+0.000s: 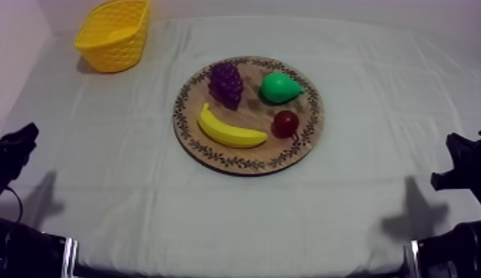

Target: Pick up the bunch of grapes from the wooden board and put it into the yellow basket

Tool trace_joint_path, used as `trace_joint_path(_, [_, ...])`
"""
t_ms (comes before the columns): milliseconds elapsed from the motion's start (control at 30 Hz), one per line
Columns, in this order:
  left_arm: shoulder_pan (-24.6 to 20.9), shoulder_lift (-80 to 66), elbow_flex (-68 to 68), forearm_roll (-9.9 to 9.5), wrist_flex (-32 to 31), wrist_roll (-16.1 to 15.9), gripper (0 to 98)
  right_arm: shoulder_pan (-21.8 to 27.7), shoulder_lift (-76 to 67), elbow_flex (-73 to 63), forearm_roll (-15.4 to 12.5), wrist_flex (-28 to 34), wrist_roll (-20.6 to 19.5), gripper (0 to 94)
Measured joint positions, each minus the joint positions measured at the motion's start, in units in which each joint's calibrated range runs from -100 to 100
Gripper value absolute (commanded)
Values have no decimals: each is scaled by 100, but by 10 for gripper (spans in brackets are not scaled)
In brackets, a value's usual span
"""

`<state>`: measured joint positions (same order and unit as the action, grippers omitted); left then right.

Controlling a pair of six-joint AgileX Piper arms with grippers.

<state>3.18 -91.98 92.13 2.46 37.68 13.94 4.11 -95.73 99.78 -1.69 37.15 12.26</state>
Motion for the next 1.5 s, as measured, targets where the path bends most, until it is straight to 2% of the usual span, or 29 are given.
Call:
trace_joint_path(100, [35,506,-501,354,-41,-169,0,0,0,0,0,0,0,5])
trace_joint_path(200, [114,1133,-1120,498,-60,-513,0,0,0,0,0,0,0,5])
trace_joint_path(367, [312,2183,-2347,386,117,-1165,0,0,0,0,0,0,0,5])
trace_joint_path(500, [487,3158,-3345,177,309,-1455,0,0,0,0,0,0,0,5])
trace_joint_path(633, [598,4048,-4216,85,329,-1500,0,0,0,0,0,0,0,5])
trace_joint_path(1100, [1023,6482,-5808,66,255,-1572,0,0,0,0,0,8,0,5])
trace_joint_path(1500, [1347,7857,-7522,119,1081,-1600,0,0,0,0,0,8,0,5])
